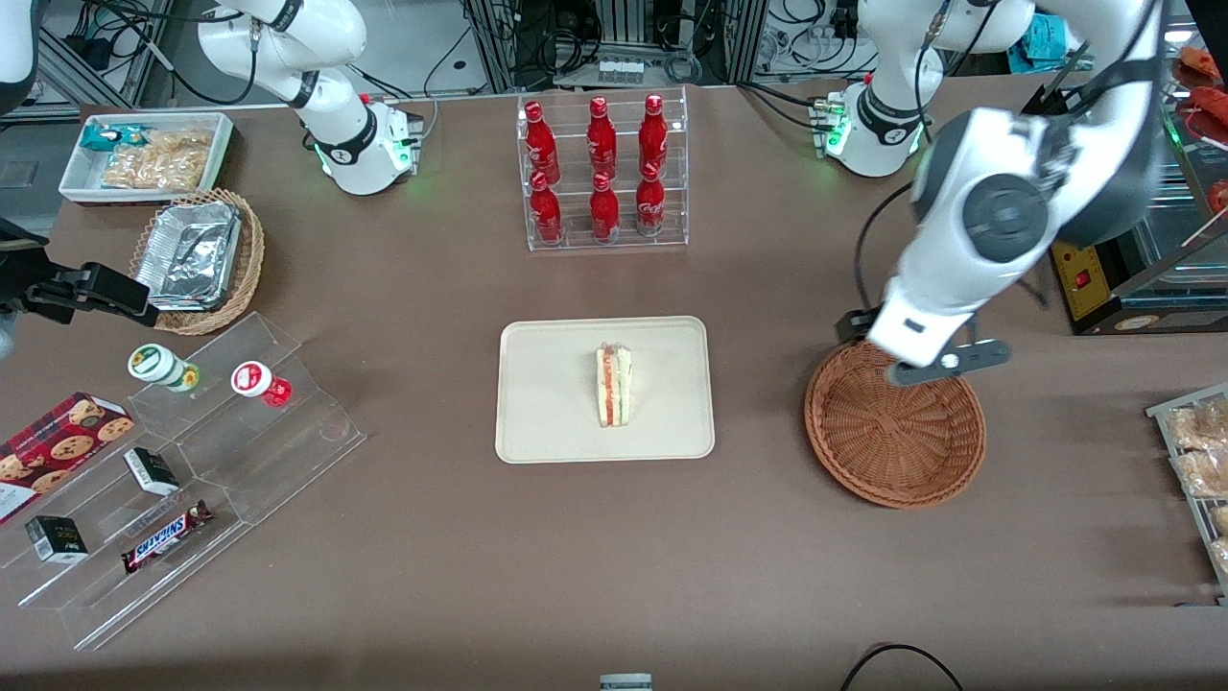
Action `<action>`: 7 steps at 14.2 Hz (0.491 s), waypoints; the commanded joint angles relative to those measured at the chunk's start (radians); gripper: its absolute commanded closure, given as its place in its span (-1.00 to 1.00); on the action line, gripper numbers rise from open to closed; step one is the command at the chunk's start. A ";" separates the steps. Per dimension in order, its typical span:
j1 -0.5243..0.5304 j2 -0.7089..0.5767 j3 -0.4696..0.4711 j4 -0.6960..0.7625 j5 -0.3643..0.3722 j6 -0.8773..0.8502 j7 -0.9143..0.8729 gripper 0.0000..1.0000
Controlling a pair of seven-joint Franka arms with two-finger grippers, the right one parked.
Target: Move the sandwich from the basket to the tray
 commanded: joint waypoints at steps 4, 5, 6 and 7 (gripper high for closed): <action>0.132 -0.116 -0.028 0.004 -0.027 -0.123 0.188 -1.00; 0.150 -0.124 -0.029 0.007 -0.037 -0.143 0.215 -1.00; 0.175 -0.138 -0.029 0.010 -0.038 -0.168 0.249 -1.00; 0.189 -0.147 -0.028 0.022 -0.038 -0.180 0.274 -1.00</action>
